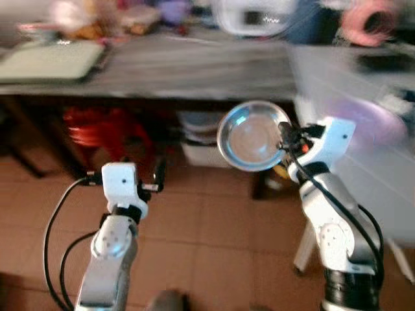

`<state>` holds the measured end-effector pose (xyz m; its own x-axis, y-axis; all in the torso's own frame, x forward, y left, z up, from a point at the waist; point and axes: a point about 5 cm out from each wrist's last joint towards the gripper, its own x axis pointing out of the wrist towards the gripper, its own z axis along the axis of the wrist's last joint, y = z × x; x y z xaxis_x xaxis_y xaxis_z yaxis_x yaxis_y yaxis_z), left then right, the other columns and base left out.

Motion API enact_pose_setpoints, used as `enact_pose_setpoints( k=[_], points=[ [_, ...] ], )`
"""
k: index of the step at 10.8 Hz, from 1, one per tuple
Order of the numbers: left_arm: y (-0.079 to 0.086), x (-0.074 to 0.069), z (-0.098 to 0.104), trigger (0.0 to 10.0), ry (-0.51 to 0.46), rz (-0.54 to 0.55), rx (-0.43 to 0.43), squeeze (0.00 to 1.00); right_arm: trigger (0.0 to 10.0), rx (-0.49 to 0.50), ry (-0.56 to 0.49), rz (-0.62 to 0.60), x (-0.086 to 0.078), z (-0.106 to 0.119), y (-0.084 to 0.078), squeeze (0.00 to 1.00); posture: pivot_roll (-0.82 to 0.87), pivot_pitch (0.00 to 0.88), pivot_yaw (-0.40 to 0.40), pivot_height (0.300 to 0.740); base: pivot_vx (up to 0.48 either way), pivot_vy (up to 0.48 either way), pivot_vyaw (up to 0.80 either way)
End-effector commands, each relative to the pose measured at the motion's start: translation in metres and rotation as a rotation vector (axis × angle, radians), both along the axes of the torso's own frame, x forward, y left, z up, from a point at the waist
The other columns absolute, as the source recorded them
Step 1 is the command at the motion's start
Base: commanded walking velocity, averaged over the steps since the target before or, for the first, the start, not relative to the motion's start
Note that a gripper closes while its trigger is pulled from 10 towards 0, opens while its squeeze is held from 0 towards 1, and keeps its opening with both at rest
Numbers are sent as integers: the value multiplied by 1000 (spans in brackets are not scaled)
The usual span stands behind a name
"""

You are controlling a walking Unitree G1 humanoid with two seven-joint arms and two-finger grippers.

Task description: Setting the table

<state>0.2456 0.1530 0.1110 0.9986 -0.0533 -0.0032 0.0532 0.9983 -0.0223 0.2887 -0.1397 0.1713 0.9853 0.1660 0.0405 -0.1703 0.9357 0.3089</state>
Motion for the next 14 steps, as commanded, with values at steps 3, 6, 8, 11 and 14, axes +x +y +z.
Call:
enact_pose_setpoints(
  k=[3, 6, 8, 11, 14],
  points=[
    [-2, 4, 2, 10000, -10, 2, -1, 0, 0, -24, -24, -9, -1, 1, -5, 0, -28, 46, 45, 740, 450, 0, 0],
    [-4, 5, 2, 10000, -15, -5, 14, 0, 0, -25, -15, 1, -4, -4, 1, 0, -30, 47, 45, 740, 439, 0, 0],
    [-5, 5, 3, 10000, -16, -8, 11, 0, 0, -24, -19, 4, -3, -3, 2, 0, -29, 47, 46, 740, 441, 0, 0],
    [-5, 6, 3, 10000, -19, -6, 9, 0, 0, -29, -28, 5, -1, -3, 3, 0, -26, 54, 49, 740, 436, 0, 0],
    [-5, 6, 4, 10000, -19, -2, 7, 0, 0, -34, -38, -10, 8, 0, -2, 0, -25, 62, 51, 740, 414, 92, 0]
  ],
)
